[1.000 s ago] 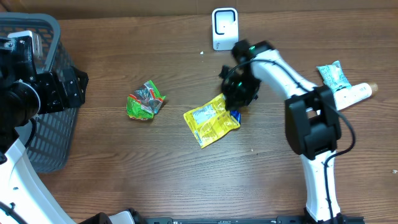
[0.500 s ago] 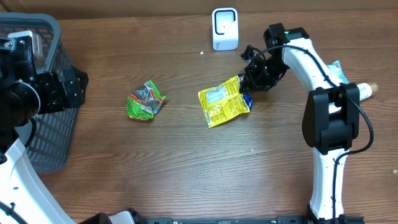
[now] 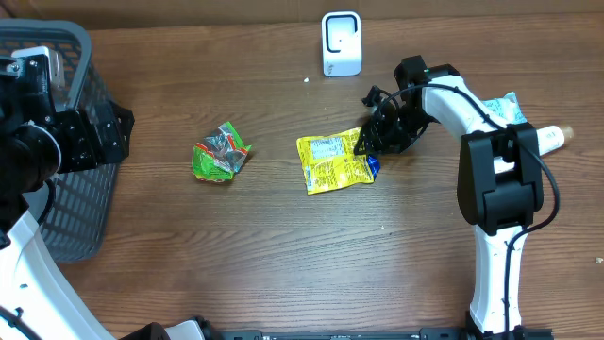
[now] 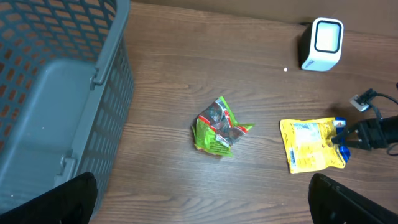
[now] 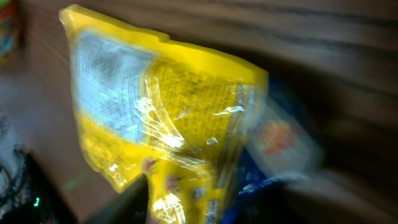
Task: Scan the item barcode
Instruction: 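Grasp the yellow bag's blue end with the right gripper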
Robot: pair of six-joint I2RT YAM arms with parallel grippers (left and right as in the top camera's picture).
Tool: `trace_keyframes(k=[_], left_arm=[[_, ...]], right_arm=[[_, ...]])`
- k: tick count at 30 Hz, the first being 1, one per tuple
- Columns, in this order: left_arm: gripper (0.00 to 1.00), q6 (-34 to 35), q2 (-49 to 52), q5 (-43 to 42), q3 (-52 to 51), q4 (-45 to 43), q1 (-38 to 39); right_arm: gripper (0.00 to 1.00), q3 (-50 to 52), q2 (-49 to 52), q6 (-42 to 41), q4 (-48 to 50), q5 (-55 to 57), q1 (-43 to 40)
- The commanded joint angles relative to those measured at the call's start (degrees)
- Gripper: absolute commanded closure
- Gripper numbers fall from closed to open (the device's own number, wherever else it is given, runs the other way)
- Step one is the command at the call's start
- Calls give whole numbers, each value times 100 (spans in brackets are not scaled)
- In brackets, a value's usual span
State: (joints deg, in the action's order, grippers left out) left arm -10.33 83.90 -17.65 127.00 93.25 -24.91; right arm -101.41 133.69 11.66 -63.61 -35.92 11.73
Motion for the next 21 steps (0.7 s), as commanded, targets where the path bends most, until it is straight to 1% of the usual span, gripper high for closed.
trace_keyframes(k=[1, 4, 6, 12, 16, 17, 18, 21], left_arm=[[0, -81, 9, -81, -15, -9, -46], [0, -81, 9, -81, -15, -9, -48], [0, -83, 9, -81, -15, -9, -46], [0, -81, 9, -81, -15, -9, -46], [0, -81, 9, -81, -15, -9, -46], [0, -81, 9, -81, -15, -9, -48], [0, -83, 9, -81, -15, -9, -46], [0, -81, 9, -81, -15, -9, -46]], right_arm=[[38, 98, 7, 35, 118, 227, 9], [34, 199, 24, 33, 232, -55, 9], [34, 334, 55, 31, 343, -223, 33], [35, 577, 439, 33, 448, -721, 103], [36, 581, 699, 46, 494, -761, 208], [37, 581, 776, 70, 518, -728, 251], [41, 581, 866, 76, 553, -599, 323], [56, 581, 999, 74, 627, -275, 461]])
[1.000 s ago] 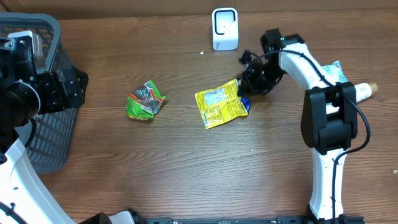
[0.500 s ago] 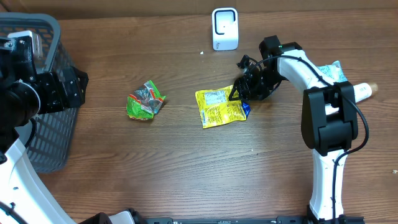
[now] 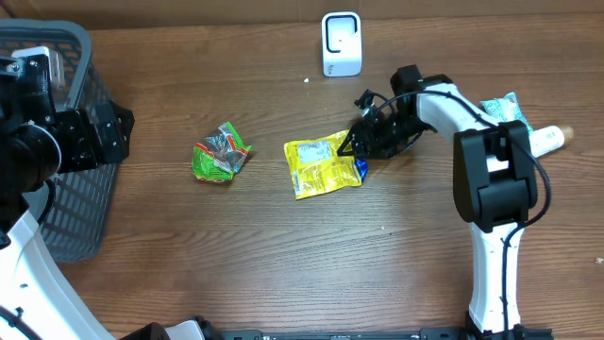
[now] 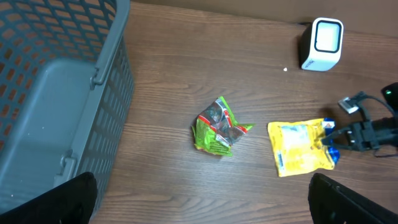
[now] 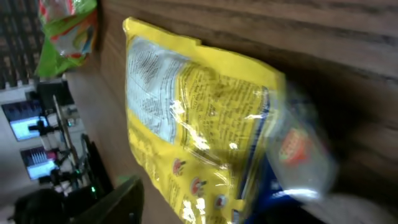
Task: Scan the item barcode
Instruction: 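Grasp the yellow bag's blue end with the right gripper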
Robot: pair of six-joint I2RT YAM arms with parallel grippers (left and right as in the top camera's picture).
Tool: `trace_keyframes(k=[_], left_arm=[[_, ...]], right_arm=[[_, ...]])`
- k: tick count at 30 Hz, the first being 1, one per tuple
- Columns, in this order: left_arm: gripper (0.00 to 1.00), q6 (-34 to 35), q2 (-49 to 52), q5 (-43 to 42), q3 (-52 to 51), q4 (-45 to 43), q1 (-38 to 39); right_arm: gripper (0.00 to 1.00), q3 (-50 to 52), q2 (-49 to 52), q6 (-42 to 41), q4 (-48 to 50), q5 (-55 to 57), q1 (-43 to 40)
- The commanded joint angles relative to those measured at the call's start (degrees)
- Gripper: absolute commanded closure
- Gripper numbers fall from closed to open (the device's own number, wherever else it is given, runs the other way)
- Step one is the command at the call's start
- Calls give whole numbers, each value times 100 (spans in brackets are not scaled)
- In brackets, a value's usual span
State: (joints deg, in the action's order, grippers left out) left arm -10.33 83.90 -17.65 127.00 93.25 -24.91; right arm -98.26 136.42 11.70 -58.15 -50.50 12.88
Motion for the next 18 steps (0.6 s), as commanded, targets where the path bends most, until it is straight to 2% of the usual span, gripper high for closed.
trace_keyframes(k=[1, 5, 6, 7, 8, 12, 18], left_arm=[[0, -81, 9, -81, -15, -9, -46], [0, -81, 9, -81, -15, -9, -46], [0, -81, 9, -81, -15, -9, -48], [0, -83, 9, -81, -15, -9, -46], [0, -81, 9, -81, -15, -9, -48], [0, -81, 9, -81, -15, -9, -46], [0, -81, 9, -81, -15, -9, -48]], right_arm=[[58, 267, 750, 59, 90, 1252, 380], [73, 267, 785, 50, 133, 1392, 463], [78, 267, 785, 48, 155, 1403, 474], [89, 267, 785, 48, 177, 1401, 479], [96, 267, 785, 22, 201, 1399, 479], [96, 181, 780, 7, 103, 1093, 452], [96, -424, 509, 151, -828, 282, 94]])
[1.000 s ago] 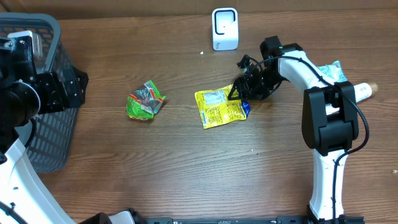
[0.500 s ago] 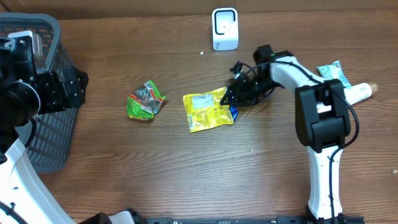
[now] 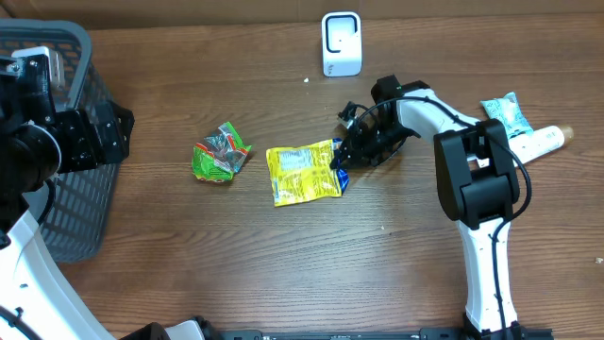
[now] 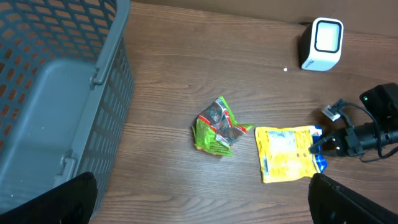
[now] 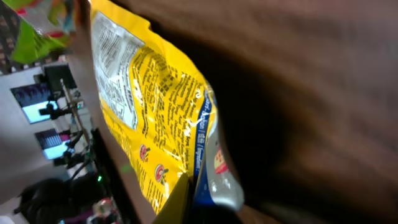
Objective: Scan the item barcode
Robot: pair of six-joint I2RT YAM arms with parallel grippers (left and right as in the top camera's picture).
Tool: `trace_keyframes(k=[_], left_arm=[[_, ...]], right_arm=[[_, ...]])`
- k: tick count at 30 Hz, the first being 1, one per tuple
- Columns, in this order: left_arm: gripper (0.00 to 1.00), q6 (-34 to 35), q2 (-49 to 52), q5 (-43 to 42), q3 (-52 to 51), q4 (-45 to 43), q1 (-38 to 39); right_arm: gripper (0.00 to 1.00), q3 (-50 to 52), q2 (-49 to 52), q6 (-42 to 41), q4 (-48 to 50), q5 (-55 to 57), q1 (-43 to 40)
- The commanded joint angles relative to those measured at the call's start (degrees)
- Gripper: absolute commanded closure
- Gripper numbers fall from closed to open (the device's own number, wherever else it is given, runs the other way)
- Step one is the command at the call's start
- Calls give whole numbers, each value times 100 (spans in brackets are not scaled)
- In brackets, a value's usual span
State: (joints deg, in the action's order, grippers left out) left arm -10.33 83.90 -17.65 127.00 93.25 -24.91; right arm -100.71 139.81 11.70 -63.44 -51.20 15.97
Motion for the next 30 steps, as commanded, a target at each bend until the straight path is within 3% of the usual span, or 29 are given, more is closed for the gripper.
trace_keyframes(k=[1, 9, 16, 24, 27, 30], left_arm=[[0, -81, 9, -81, -15, -9, -48], [0, -83, 9, -81, -15, -9, -46], [0, -81, 9, -81, -15, -9, -46], [0, -83, 9, -81, -15, -9, -46], [0, -81, 9, -81, -15, -11, -48], [0, -81, 9, -81, -15, -9, -48]], right_arm=[[96, -278, 59, 299, -468, 208, -278], [96, -481, -1123, 573, -1156, -35, -474], [96, -481, -2028, 566, -1189, 133, -474], [96, -435, -2428, -240, -1176, 1558, -474], [96, -448, -2435, -254, -1182, 1458, -472], [96, -577, -2485, -4, -1298, 629, -474]])
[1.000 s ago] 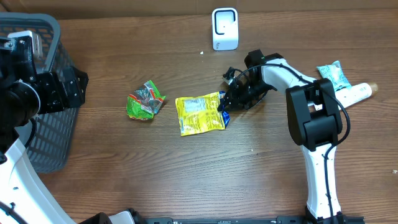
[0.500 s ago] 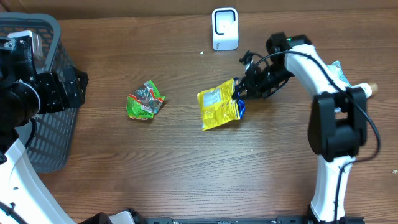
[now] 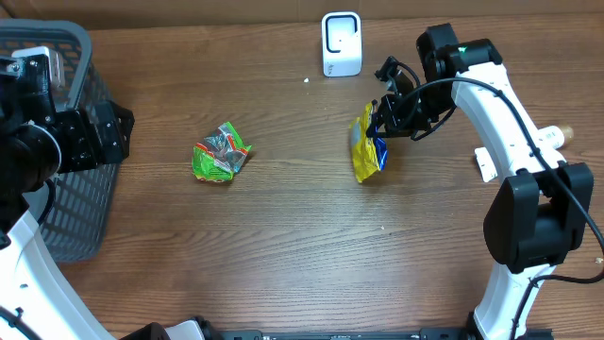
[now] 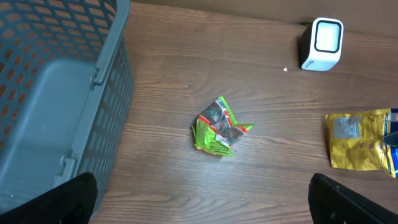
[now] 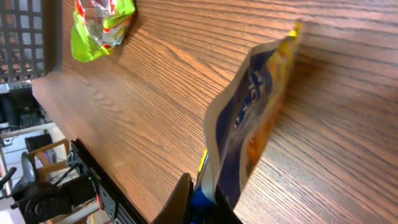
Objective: Scan the item barcode
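Observation:
The yellow and blue snack packet (image 3: 364, 144) hangs off the table, held by its blue edge in my right gripper (image 3: 383, 125), which is shut on it. The right wrist view shows the packet (image 5: 249, 124) dangling edge-on above the wood, pinched at the gripper (image 5: 205, 199). In the left wrist view the packet (image 4: 360, 140) shows at the right edge. The white scanner (image 3: 341, 43) stands at the back of the table, behind and left of the packet. My left gripper (image 4: 202, 202) is open, high at the far left beside the basket.
A crumpled green snack bag (image 3: 220, 152) lies mid-left on the table. A grey mesh basket (image 3: 57, 57) stands at the left edge. More items, a light blue packet (image 3: 514, 109) and a white tube (image 3: 557, 135), lie at the right behind my right arm.
My right gripper has lifted the yellow packet off the table and carried it right, from beside the green bag to in front of the scanner. The left arm has not moved.
The yellow packet lay flat mid-table with my right gripper at its blue right edge. Over the following moments the packet lay further left each time, close to the green bag. Now it hangs clear of the table in the right gripper, right of centre.

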Robot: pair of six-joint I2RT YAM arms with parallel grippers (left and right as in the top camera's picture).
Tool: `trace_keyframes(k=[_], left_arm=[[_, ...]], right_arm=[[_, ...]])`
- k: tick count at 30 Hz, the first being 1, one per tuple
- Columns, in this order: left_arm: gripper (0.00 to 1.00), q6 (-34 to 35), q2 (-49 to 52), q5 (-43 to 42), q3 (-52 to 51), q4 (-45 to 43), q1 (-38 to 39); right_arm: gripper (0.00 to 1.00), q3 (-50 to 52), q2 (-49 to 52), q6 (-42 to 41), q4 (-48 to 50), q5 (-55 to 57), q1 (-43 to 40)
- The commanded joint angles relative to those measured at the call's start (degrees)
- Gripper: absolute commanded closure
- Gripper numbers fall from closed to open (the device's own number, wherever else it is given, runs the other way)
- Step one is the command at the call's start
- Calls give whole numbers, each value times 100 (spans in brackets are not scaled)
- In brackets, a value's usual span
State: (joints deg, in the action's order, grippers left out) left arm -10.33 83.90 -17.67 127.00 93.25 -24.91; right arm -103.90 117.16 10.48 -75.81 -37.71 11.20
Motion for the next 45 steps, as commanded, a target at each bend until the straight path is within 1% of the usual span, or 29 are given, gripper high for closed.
trace_keyframes(k=[1, 3, 8, 14, 16, 19, 21, 23, 26, 29, 36, 41, 45], left_arm=[[0, -81, 9, -79, -15, -9, -46], [0, -81, 9, -79, -15, -9, -46], [0, -83, 9, -76, -15, -9, -46], [0, -83, 9, -76, -15, -9, -46], [0, -81, 9, -76, -15, -9, -46], [0, -83, 9, -76, -15, -9, -46], [0, -81, 9, -76, -15, -9, -46], [0, -83, 9, -76, -15, -9, -46], [0, -81, 9, -79, -15, -9, -46], [0, -81, 9, -76, -15, -9, -46], [0, -83, 9, -76, -15, -9, -46], [0, -81, 9, -76, -15, -9, -46], [0, -81, 9, -76, -15, -9, -46]], right_arm=[[96, -337, -247, 400, -155, -1191, 2], [96, -516, -275, 682, -304, -1803, -15], [96, -984, -284, 831, -586, -2660, -166], [96, -986, -284, 946, -487, -4054, -262], [96, -986, -284, 903, -393, -4297, -326], [96, -986, -284, 791, -240, -4057, -356], [96, -988, -284, 286, -20, -3397, -356], [96, -988, -284, 4, 81, -2669, -339], [96, -986, -284, -7, 74, -1687, -321], [96, -968, -238, -144, 72, -981, -313], [96, -603, -39, -173, 133, -1191, -33], [96, -376, 118, -238, 393, -1759, 267], [96, 103, 278, -302, 680, -2212, 127]])
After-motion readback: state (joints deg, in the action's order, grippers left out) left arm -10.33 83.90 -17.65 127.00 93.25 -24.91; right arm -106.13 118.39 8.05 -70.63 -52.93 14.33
